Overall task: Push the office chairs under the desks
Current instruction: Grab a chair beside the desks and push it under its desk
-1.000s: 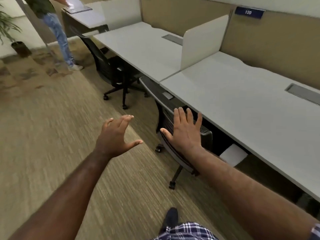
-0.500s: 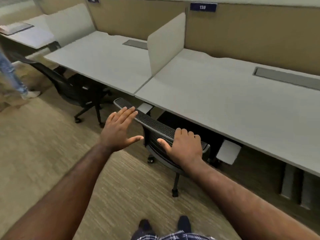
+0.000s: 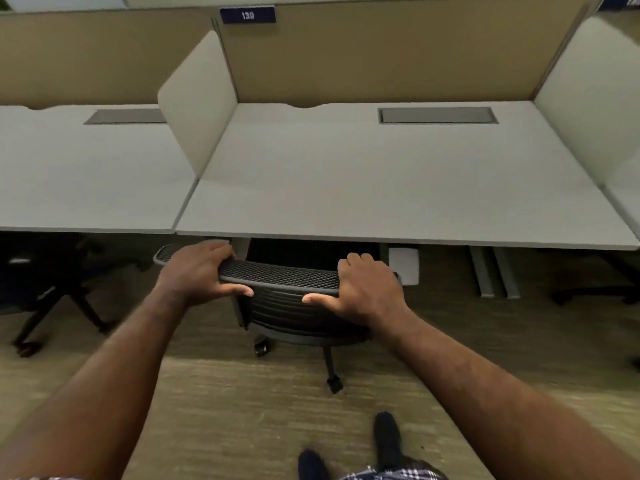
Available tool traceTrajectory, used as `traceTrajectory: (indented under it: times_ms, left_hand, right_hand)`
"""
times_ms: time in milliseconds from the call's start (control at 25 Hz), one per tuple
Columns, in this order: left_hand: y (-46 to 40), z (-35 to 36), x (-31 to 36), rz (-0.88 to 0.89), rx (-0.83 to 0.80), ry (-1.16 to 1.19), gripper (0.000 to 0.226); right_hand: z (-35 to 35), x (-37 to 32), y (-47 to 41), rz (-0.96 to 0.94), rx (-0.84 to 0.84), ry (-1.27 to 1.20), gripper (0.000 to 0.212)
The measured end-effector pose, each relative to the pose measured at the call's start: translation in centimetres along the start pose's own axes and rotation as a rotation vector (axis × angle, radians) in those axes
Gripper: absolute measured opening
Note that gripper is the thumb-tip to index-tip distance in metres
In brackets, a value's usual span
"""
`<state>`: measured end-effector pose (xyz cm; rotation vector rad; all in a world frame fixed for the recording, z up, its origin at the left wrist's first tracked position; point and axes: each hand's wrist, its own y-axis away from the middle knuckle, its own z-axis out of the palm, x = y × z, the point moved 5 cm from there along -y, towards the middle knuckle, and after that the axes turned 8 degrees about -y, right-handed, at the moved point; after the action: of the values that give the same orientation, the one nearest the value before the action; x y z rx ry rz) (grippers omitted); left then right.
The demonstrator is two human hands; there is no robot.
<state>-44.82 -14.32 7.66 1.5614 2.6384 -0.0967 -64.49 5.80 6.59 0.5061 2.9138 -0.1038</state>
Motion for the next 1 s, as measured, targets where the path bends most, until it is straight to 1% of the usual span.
traceTrajectory:
  times_ms: [80, 200, 400, 480, 680, 880, 1000]
  left_hand:
    - [-0.8, -0.1, -0.2, 0.014, 0.036, -0.003, 0.088]
    - [-1.2, -0.1, -0.1, 0.036, 0.08, -0.012, 0.087]
    - [-1.0, 0.3, 0.8, 0.038, 0.1, -0.008, 0.081]
    - [-1.2, 0.4, 1.5, 0.041, 0.119, -0.017, 0.079]
    - [-2.3, 0.6, 3.3, 0.05, 0.146, -0.051, 0.085]
    - [-3.6, 0.4, 5.9, 0.055, 0.155, -0.031, 0.088]
    - [-5.0, 0.2, 8.3, 0.055, 0.147, -0.013, 0.086]
  right_hand:
    - [-0.3, 0.3, -0.1, 0.016, -0.005, 0.005, 0.093]
    - [-0.3, 0.4, 0.1, 0.022, -0.019, 0.015, 0.086]
    - [-0.1, 1.2, 1.0, 0.009, 0.013, 0.033, 0.094]
    - [-0.2, 2.1, 1.3, 0.016, 0.021, 0.03, 0.093]
    - [-0.1, 4.1, 1.9, 0.031, 0.031, 0.044, 0.094]
    - [-0.5, 6.7, 2.5, 0.042, 0.048, 0.055, 0.097]
    - [-1.0, 9.4, 3.0, 0.061, 0.041, 0.043, 0.092]
